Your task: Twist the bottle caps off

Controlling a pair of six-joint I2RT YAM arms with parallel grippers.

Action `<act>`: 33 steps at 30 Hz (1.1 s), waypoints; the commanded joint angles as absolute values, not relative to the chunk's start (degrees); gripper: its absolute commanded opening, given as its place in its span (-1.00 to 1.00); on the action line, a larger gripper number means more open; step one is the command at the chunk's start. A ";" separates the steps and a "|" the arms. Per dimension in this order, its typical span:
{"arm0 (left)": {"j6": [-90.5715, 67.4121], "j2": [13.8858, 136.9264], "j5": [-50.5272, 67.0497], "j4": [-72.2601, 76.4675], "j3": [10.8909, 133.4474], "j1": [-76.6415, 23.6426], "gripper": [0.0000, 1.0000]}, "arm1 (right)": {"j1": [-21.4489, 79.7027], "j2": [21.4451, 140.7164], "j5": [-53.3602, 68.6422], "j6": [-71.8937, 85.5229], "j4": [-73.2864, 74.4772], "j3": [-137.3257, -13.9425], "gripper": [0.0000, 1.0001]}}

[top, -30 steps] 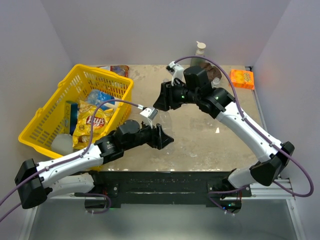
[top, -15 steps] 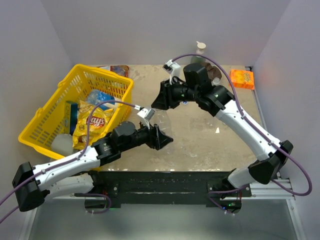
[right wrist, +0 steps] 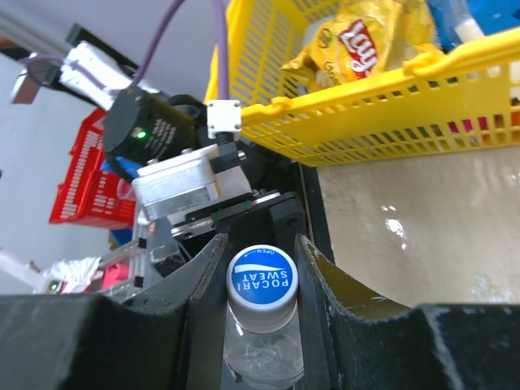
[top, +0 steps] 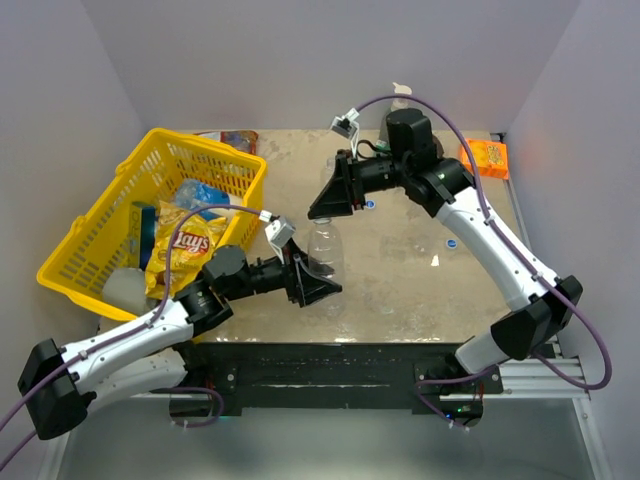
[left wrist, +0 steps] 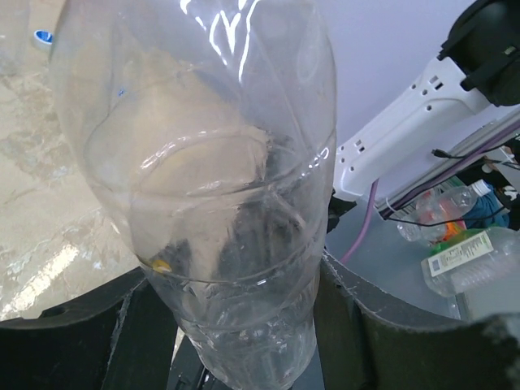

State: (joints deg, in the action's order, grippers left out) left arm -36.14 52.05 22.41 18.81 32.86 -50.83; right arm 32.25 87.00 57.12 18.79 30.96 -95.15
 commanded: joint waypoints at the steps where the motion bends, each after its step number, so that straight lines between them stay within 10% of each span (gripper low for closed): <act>1: -34.54 51.59 28.03 21.36 32.08 -50.36 -0.56 | 31.03 85.52 66.00 21.70 21.99 -97.65 -0.88; 11: -34.81 51.95 28.48 21.36 32.08 -49.75 -0.57 | 29.27 83.85 67.16 31.03 10.63 -95.01 -0.91; 21: -35.16 37.72 -2.16 6.95 29.01 -49.57 -0.58 | 27.16 69.81 33.85 20.04 16.45 -76.06 -0.94; 33: -35.60 37.52 -5.37 1.05 30.32 -49.48 -0.57 | 34.36 59.85 -2.77 18.02 4.93 -43.78 -0.94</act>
State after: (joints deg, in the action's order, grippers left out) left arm -35.92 35.83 -3.75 0.86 29.17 -49.84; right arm 29.76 60.47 14.90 20.56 11.75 -47.16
